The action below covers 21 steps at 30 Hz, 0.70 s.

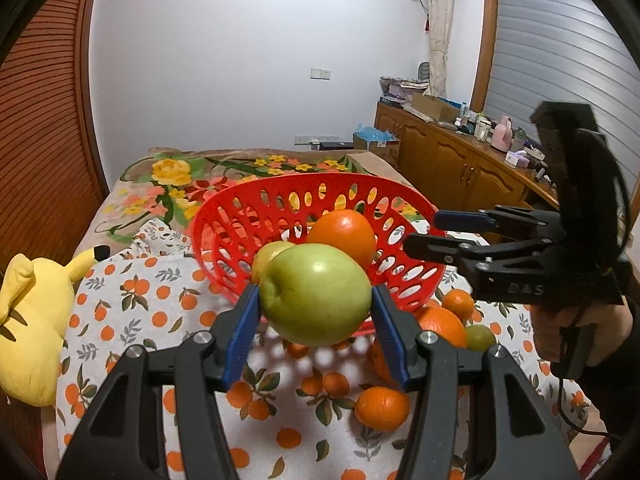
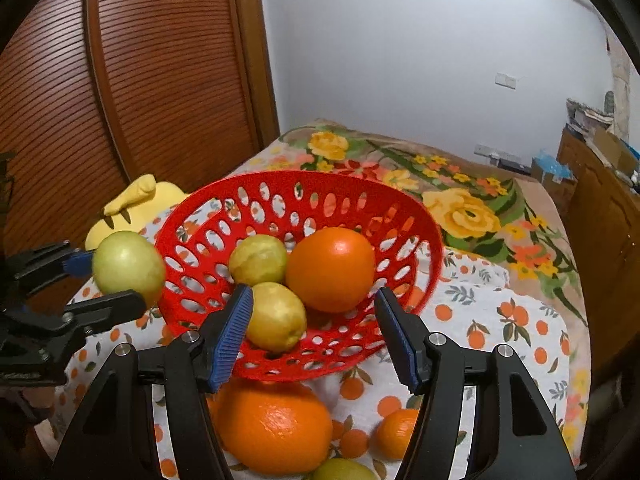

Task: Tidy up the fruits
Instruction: 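Lower the green apple into the red basket and open the left tool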

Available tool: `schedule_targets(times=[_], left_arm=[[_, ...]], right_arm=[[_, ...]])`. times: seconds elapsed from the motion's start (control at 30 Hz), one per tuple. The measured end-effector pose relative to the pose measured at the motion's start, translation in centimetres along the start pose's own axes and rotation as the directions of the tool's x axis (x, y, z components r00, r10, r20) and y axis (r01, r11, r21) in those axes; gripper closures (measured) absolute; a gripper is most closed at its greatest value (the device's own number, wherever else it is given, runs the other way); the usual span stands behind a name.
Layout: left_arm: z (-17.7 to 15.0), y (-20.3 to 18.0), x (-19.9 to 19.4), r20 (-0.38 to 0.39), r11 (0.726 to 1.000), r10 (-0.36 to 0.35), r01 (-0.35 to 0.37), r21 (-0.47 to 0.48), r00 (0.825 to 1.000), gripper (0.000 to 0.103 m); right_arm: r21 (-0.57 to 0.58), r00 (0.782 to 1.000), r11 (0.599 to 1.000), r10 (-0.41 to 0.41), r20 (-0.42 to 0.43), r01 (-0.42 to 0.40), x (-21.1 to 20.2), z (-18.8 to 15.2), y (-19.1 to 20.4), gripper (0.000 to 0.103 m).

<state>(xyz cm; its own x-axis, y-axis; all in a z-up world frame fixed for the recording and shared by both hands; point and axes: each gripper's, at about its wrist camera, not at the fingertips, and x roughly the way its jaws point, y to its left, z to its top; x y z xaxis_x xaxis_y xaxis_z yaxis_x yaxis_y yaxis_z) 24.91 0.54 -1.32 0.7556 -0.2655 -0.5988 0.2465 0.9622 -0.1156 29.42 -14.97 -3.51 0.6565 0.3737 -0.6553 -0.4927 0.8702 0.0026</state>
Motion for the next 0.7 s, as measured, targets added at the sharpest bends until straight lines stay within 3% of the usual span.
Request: schedule_targets(times=[0.7], left_arm=[[1.1, 0.7, 5.0, -0.067, 1.0, 0.023, -0.025, -0.015, 0.998, 0.048]], right_arm=[[0.022, 0.999, 1.0, 0.001, 0.042, -0.002, -3.0, -2.3, -1.3, 0.038]])
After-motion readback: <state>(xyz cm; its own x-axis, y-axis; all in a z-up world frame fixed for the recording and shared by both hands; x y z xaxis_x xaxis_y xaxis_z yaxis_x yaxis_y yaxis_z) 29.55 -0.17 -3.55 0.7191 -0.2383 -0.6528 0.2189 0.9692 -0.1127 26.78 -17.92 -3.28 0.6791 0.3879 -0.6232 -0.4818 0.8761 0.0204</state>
